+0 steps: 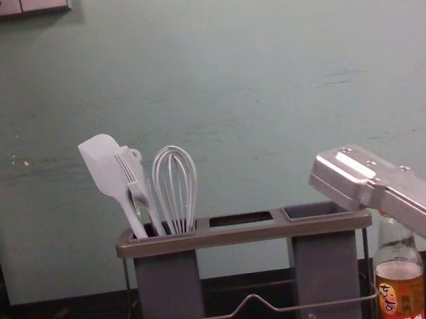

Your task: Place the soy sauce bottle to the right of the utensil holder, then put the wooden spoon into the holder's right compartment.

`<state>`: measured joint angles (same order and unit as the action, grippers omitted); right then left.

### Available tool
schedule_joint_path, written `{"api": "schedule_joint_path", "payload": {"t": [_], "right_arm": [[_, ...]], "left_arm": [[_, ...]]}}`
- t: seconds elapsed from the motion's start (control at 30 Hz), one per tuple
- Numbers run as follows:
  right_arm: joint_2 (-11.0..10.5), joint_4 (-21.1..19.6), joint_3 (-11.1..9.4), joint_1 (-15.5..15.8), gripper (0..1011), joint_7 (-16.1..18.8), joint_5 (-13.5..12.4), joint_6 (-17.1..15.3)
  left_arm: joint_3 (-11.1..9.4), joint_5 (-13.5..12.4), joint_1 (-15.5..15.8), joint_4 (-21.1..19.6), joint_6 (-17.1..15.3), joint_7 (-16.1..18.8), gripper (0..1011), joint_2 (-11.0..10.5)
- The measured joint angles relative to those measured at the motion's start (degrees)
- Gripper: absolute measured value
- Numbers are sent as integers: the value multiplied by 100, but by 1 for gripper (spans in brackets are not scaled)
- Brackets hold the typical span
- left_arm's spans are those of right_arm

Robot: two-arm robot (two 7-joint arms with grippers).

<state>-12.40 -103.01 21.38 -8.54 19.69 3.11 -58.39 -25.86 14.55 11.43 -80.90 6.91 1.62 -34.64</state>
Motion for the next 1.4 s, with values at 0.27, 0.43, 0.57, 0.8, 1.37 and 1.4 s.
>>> {"api": "schedule_joint_path", "payload": {"t": [0.27,0.43,0.57,0.8,1.37,1.4], "right_arm": [[171,350,54,-268,1003,9,167,-38],[226,537,111,-390,1002,60,238,-40],[278,664,138,-464,1002,95,310,-35],[340,772,148,-530,1003,138,407,-50],[472,931,134,-595,1003,246,605,-45],[480,944,139,-603,1003,254,630,-42]], "left_arm": [[0,0,0,0,0,0,1012,0],[0,0,0,0,0,0,1012,0],[0,0,0,0,0,0,1011,0],[0,0,0,0,0,0,1011,0],[0,0,0,0,0,0,1011,0],[0,0,0,0,0,0,1011,0]]}}
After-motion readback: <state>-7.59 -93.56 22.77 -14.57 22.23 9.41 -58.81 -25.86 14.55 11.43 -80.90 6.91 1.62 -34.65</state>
